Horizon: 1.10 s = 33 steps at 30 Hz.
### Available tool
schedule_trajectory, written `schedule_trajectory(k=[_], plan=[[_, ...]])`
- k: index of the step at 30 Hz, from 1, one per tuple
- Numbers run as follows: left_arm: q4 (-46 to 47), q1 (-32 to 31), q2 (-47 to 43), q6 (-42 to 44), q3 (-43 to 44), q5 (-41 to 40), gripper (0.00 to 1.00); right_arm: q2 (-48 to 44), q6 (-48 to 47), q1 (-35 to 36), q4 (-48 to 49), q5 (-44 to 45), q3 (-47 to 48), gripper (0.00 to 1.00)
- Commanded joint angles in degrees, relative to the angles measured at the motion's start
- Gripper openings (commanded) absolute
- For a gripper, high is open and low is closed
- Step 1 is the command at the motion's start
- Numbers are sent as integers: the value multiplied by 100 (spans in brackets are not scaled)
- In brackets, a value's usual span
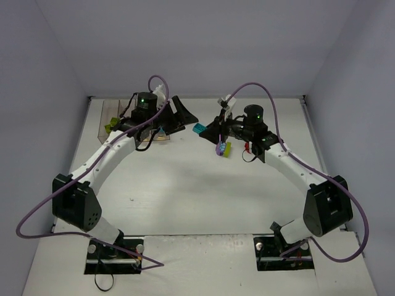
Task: Sort the legos into containers by color
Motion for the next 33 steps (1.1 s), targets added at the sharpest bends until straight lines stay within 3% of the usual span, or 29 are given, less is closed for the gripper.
schedule_trajectory(k=[1, 5, 11, 14, 20, 22, 23, 24, 27, 30, 33], plan=[[502, -173, -163, -121, 261, -15, 68, -126, 132, 64, 663, 10, 170, 1], [502, -314, -93, -121, 235, -6, 65, -134, 150, 73, 716, 54, 117, 1], [378, -402, -49, -42, 156, -85, 50, -99, 255, 73, 857, 45, 81, 2], [466, -428, 4, -68, 155, -76, 39, -47, 300, 73, 918, 27, 116, 2], [730, -437, 83, -86, 173, -67, 7, 24, 326, 82, 971, 1, 152, 5], [748, -420, 118, -42, 208, -111, 0, 32, 300, 82, 857, 53, 160, 19], [626, -385, 136, 80, 252, -137, 0, 33, 282, 82, 805, 150, 160, 28], [538, -367, 153, 177, 365, -199, 0, 24, 299, 82, 717, 220, 152, 44], [142, -227, 250, 634, 629, -453, 0, -64, 370, 38, 559, 562, 73, 67], [-306, 62, 364, 1249, 875, -778, 0, -265, 388, 21, 375, 1088, -85, 77], [-570, 344, 557, 1829, 1236, -1262, 0, -415, 353, -50, -3, 1398, -165, 78]])
